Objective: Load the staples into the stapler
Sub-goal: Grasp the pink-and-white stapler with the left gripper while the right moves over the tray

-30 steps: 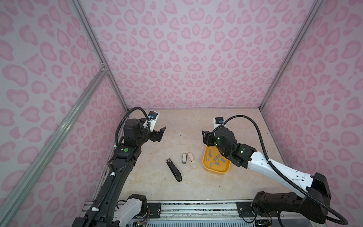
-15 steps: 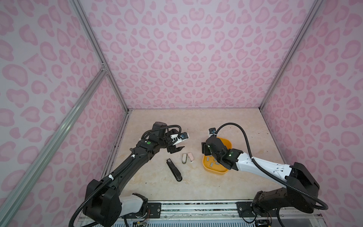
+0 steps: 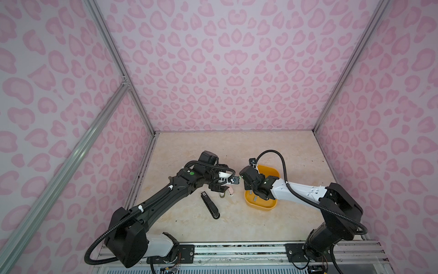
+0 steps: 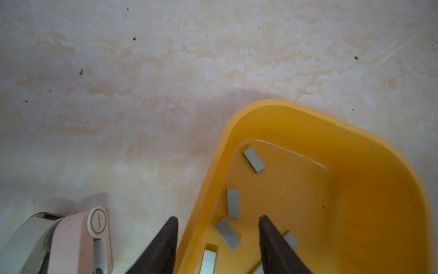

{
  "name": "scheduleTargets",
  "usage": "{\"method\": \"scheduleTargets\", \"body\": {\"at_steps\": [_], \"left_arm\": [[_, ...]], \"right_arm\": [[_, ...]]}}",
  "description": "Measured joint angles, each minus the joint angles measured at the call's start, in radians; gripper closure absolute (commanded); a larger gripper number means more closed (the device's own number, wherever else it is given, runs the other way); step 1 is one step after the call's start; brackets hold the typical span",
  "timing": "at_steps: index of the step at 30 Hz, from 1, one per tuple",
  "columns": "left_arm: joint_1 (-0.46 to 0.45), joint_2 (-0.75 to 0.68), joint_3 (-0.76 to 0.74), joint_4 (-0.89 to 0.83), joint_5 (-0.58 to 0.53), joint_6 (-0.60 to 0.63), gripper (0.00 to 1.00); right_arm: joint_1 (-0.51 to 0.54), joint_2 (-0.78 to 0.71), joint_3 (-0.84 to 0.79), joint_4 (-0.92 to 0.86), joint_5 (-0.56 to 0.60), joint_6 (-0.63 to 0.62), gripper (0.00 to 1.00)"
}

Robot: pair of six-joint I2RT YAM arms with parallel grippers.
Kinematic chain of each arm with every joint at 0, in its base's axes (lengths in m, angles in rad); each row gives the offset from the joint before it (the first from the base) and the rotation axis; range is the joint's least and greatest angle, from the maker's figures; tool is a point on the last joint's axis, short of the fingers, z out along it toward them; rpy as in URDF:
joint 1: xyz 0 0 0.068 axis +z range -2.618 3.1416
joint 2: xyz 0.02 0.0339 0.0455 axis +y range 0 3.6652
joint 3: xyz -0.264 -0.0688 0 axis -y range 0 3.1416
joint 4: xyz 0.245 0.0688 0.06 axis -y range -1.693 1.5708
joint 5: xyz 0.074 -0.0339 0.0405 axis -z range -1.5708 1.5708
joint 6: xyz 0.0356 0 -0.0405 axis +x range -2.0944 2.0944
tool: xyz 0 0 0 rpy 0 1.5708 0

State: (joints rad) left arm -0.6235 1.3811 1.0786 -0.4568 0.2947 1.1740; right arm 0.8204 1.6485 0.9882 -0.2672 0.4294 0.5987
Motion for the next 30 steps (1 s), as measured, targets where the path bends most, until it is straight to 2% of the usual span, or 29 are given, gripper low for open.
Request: {"method": "scheduleTargets", "body": {"at_steps": [7,14,18,22,26,30], "left_arm": [[-0.017,0.048,0.056,-0.104,-0.072,0.098,0.23],[-0.036,0.129,0.092,-0.166,-0.093,0.159,0.27],[-0.104,0.177,0.106,-0.195,-0.099,0.169,0.34],[-0.159,0.196,0.12,-0.172,-0.069,0.102,0.37],[-0.171,0.199,0.105,-0.134,-0.058,0.051,0.37],[-0.183,0.222,0.064,-0.116,-0.103,0.05,0.39]], "right_arm": [[-0.034,0.005,0.005,-0.012,-0.019,0.013,0.74],[-0.066,0.007,0.002,-0.015,-0.041,0.019,0.79],[-0.071,-0.016,0.0,-0.02,-0.035,0.018,0.78],[-0.088,-0.059,-0.018,-0.018,-0.025,0.011,0.69],[-0.092,-0.136,-0.047,-0.012,-0.002,-0.002,0.63],[-0.123,-0.224,-0.084,-0.006,0.002,-0.008,0.61]]}}
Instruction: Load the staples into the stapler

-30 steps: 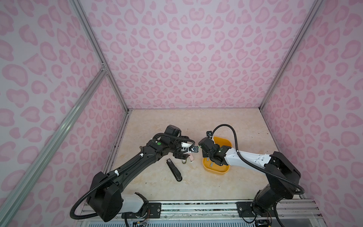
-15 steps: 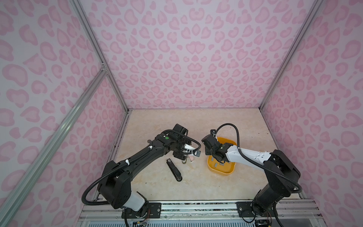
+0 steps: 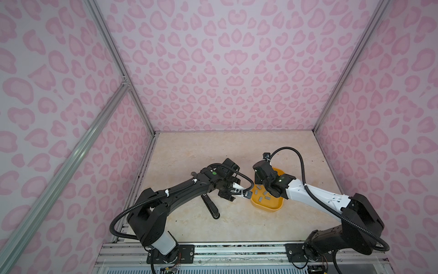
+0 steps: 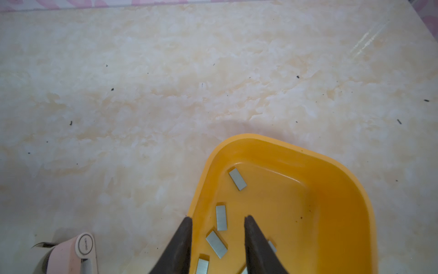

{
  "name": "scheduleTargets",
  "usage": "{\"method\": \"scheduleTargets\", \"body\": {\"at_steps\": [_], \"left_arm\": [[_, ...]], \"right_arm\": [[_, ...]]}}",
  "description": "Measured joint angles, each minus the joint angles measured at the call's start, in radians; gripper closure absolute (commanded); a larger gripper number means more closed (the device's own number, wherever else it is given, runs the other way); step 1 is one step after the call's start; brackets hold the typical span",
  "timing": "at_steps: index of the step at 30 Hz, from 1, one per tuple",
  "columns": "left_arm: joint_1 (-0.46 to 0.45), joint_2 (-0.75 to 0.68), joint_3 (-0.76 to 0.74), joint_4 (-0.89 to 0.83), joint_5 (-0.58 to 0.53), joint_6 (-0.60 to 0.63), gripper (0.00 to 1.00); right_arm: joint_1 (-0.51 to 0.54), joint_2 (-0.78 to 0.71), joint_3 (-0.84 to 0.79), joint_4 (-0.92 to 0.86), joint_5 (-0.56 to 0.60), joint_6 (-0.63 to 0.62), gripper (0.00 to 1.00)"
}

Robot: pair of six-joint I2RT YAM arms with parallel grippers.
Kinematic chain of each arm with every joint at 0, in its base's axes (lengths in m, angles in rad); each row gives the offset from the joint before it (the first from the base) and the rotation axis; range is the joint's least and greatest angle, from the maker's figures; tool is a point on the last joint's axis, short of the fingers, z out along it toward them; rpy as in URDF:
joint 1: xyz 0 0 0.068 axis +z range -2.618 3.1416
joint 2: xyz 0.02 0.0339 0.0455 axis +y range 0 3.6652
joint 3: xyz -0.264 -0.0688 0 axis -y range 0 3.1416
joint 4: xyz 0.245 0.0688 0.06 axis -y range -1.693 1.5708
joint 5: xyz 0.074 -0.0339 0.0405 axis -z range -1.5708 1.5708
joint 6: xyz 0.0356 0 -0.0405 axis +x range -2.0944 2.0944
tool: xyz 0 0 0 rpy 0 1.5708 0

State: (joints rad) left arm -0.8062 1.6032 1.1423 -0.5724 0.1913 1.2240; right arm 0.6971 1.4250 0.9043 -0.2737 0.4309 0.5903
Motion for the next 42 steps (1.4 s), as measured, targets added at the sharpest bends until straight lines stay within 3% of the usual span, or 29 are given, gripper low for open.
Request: {"method": "scheduleTargets", "body": {"at_steps": [8,25,30,34,38,42], "left_arm": [[-0.002,0.087,-0.013,0.029,-0.103,0.048,0.4],[0.039,0.206,0.047,0.044,-0.206,0.116,0.42],[0.034,0.263,0.077,0.042,-0.206,0.123,0.5],[0.03,0.289,0.107,0.023,-0.206,0.129,0.7],[0.026,0.299,0.117,0.015,-0.211,0.129,0.74],[0.025,0.299,0.12,0.007,-0.209,0.127,0.92]], "right_arm": [[-0.102,-0.106,-0.084,0.035,-0.016,0.005,0.58],[-0.108,-0.095,-0.089,0.048,-0.091,0.005,0.56],[-0.108,-0.113,-0.089,0.048,-0.09,0.005,0.55],[-0.108,-0.117,-0.089,0.049,-0.086,0.004,0.55],[-0.108,-0.117,-0.089,0.049,-0.085,0.004,0.55],[-0.11,-0.118,-0.09,0.049,-0.082,0.004,0.55]]}}
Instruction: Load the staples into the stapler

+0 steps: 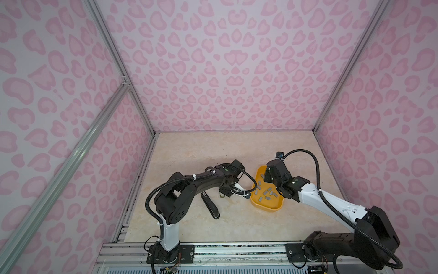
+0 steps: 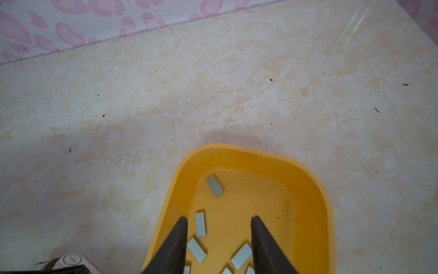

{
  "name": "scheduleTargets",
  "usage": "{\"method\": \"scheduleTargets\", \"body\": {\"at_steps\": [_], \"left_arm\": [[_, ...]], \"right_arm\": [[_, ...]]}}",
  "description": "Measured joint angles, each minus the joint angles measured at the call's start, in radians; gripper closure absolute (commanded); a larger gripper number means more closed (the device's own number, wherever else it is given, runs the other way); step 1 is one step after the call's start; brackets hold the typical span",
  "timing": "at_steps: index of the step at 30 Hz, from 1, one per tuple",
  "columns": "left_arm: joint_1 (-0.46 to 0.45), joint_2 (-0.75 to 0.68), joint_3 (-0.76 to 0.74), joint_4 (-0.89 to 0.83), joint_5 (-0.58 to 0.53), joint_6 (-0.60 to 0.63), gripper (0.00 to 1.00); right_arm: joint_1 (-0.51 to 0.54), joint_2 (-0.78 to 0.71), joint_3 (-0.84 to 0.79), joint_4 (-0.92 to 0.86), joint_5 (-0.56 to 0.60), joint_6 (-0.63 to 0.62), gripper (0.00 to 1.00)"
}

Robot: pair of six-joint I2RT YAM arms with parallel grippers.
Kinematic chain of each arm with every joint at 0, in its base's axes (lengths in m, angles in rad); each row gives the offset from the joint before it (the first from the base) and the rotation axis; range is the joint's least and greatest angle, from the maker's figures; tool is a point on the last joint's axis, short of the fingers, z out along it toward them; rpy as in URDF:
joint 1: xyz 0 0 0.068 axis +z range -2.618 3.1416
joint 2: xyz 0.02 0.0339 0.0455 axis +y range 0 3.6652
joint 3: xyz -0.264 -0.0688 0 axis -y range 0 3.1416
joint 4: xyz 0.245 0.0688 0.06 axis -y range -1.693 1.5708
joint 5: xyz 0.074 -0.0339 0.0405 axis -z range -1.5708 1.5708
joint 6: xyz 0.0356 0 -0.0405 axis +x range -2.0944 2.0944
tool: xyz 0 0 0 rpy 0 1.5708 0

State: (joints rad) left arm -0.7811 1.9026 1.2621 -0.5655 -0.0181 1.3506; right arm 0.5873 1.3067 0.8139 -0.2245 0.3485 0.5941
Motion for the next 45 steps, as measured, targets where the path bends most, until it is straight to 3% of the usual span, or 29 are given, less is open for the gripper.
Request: {"method": "scheduleTargets", "body": {"at_steps": [1,6,14,21,27,31,35,40,45], "left_arm": [[0.0,-0.001,0.0,-0.002,0.002,-0.005,0.96],[0.014,-0.056,-0.007,-0.019,0.049,-0.032,0.96],[0.112,-0.218,-0.048,0.014,0.128,-0.162,0.97],[0.09,-0.311,-0.085,0.146,0.092,-0.378,0.96],[0.055,-0.391,-0.127,0.261,-0.01,-0.764,0.97],[0.033,-0.471,-0.283,0.364,-0.031,-0.928,0.96],[0.032,-0.536,-0.391,0.39,0.001,-1.017,0.96],[0.029,-0.678,-0.47,0.549,0.088,-1.061,0.96],[0.032,-0.63,-0.514,0.62,0.084,-1.049,0.97]], "right_arm": [[0.0,-0.002,-0.003,0.002,0.002,0.0,0.55],[-0.023,-0.042,-0.049,0.032,0.012,0.001,0.56],[-0.05,-0.145,-0.172,0.139,0.026,0.003,0.54],[-0.014,-0.079,-0.159,0.203,-0.014,-0.038,0.56],[0.022,-0.053,-0.134,0.233,-0.131,-0.056,0.56],[0.026,-0.05,-0.151,0.295,-0.222,-0.055,0.56],[0.025,-0.018,-0.161,0.346,-0.306,-0.055,0.59],[0.031,0.025,-0.154,0.42,-0.425,-0.054,0.63],[0.058,-0.018,-0.136,0.445,-0.499,-0.066,0.58]]}}
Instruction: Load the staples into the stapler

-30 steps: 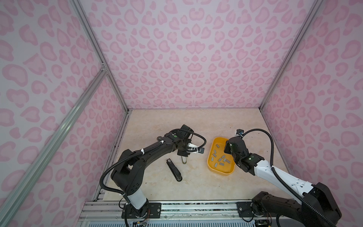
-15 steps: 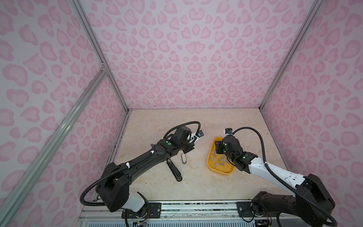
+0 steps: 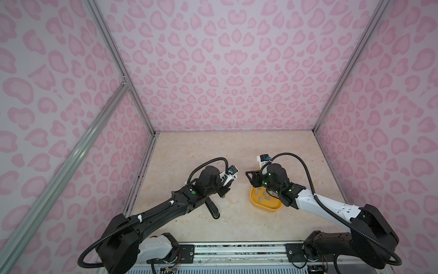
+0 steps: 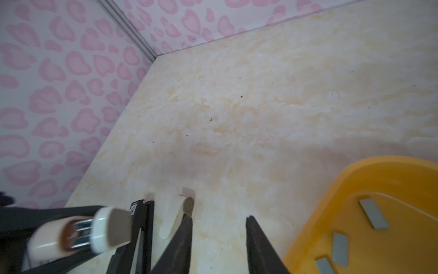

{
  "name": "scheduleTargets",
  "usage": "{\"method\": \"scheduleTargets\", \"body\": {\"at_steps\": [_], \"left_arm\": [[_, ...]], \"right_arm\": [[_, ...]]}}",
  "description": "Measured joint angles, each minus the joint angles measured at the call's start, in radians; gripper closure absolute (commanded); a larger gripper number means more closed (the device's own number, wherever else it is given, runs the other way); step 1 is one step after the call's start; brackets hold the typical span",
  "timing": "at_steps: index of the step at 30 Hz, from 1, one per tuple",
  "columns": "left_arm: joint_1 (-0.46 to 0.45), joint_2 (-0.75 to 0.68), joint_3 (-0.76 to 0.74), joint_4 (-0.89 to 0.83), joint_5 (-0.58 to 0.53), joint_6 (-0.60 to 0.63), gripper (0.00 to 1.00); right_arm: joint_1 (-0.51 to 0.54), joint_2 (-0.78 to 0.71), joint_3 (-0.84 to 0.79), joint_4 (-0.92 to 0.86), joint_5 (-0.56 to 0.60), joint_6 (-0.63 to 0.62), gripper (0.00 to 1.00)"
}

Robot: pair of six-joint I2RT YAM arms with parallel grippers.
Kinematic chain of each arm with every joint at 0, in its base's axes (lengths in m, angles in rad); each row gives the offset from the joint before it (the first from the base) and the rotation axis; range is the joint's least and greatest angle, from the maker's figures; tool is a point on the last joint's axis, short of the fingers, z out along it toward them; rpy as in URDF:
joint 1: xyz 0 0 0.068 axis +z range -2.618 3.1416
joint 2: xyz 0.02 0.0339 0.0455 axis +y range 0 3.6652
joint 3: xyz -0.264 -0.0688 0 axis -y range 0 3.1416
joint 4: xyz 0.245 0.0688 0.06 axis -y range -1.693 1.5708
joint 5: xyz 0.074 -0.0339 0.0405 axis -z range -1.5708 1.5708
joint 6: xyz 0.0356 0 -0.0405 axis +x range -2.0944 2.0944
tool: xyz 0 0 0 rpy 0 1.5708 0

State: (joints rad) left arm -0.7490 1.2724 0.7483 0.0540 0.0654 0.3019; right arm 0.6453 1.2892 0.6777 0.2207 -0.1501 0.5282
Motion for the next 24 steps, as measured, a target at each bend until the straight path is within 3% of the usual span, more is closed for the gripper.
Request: {"method": "scheduleTargets", "body": {"at_steps": [4,10,24], "left_arm": [[-0.001,0.08,0.04,0.015,0.036,0.0,0.97],[-0.001,0.082,0.033,0.023,0.054,0.006,0.97],[-0.001,0.059,0.024,0.041,0.091,0.002,0.96]], "right_arm": [[-0.002,-0.07,-0.031,0.021,-0.01,-0.001,0.54],[0.001,-0.132,-0.047,0.05,-0.029,-0.008,0.53],[0.068,-0.012,0.038,0.027,-0.082,-0.034,0.61]]}}
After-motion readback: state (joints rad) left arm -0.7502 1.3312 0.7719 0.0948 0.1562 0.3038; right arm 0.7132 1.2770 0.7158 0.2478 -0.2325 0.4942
